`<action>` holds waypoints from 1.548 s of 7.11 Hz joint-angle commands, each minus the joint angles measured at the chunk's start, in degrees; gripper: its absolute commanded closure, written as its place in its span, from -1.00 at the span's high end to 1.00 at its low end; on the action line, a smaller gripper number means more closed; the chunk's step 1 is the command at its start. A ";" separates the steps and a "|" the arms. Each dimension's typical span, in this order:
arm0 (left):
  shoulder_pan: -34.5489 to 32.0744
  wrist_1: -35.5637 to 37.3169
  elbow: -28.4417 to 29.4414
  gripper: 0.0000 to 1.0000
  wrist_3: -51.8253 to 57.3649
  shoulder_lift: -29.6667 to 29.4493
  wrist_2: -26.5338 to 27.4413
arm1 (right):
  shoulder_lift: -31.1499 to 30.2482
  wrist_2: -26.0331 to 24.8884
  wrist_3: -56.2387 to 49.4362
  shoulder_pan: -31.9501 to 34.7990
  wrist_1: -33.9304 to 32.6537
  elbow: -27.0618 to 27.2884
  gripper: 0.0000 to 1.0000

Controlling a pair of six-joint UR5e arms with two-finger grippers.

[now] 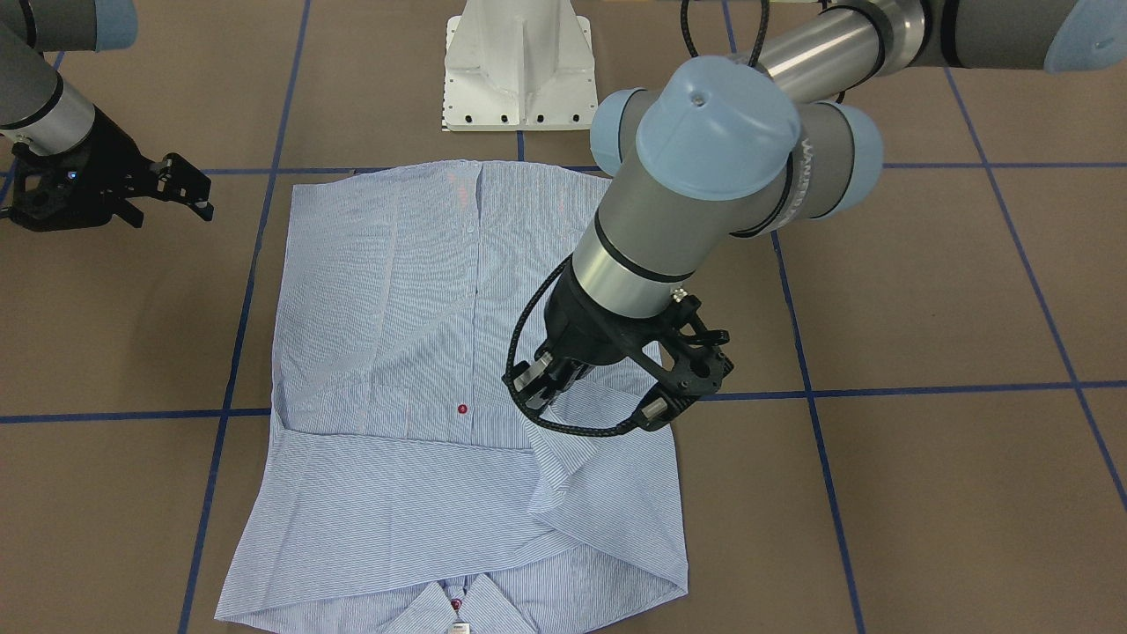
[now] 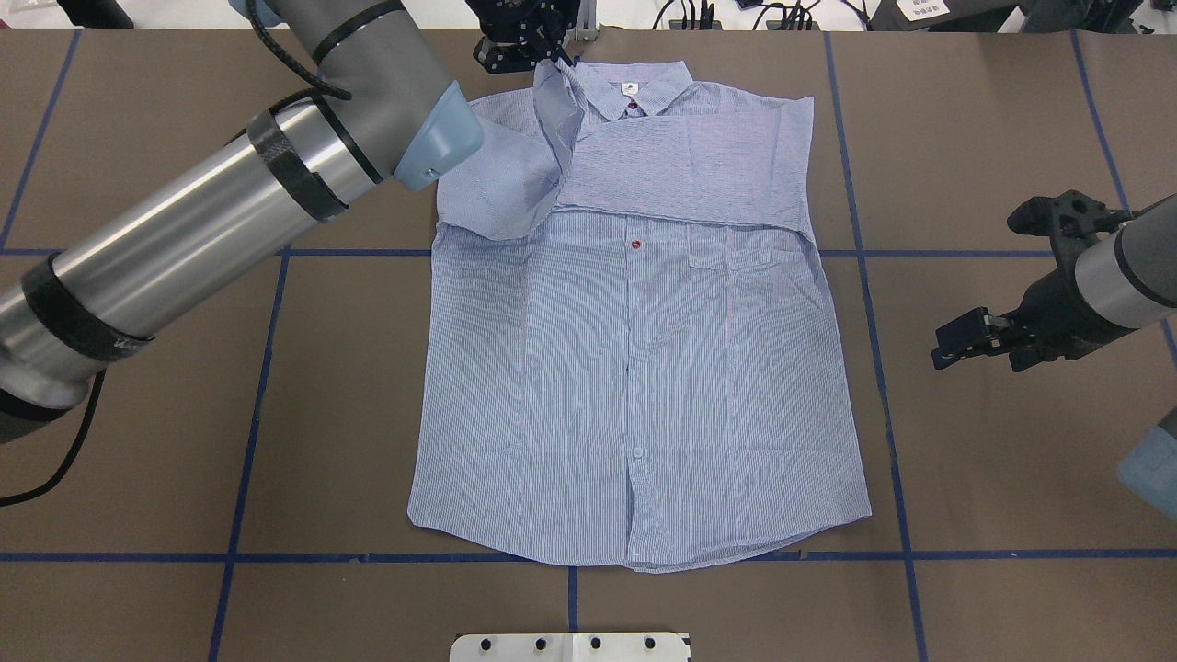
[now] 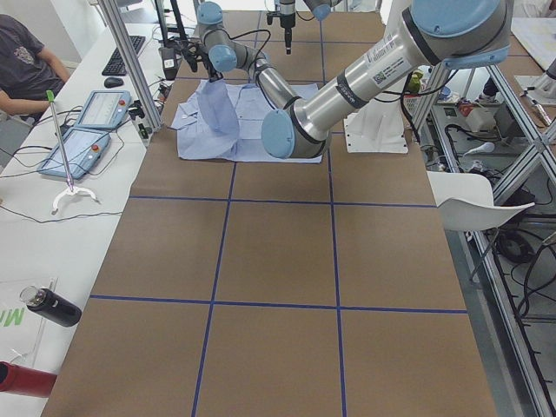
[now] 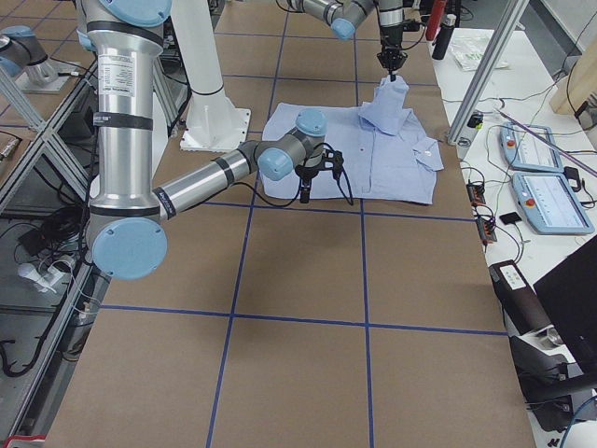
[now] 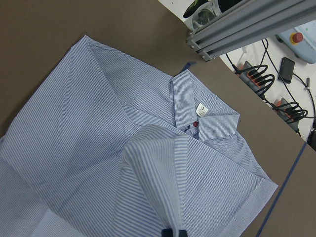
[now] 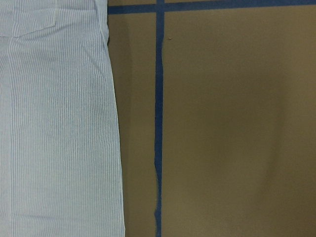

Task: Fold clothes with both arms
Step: 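Carry the held sleeve with the left gripper across the shirt toward the collar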

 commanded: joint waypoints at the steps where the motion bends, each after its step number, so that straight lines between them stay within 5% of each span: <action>1: 4.64 -0.67 -0.18 -1.00 -1.31 -0.25 2.77 | 0.08 -0.05 0.00 -0.23 0.03 -0.56 1.00; 3: 9.98 -3.54 0.34 -1.00 -1.31 0.09 8.18 | 0.09 -0.05 0.00 -0.23 0.29 -0.56 1.00; 5: 10.98 -14.15 7.96 -1.00 2.26 0.27 12.00 | 0.17 -0.05 -0.09 -0.31 0.38 -1.52 1.00; 8: 11.77 -16.38 7.47 -1.00 10.27 -0.34 16.56 | 0.52 -0.05 -0.09 -0.32 0.38 -1.79 1.00; 11: 14.67 -23.67 6.94 -1.00 31.85 0.09 24.12 | 0.79 -0.05 -0.09 -0.23 0.38 -2.14 1.00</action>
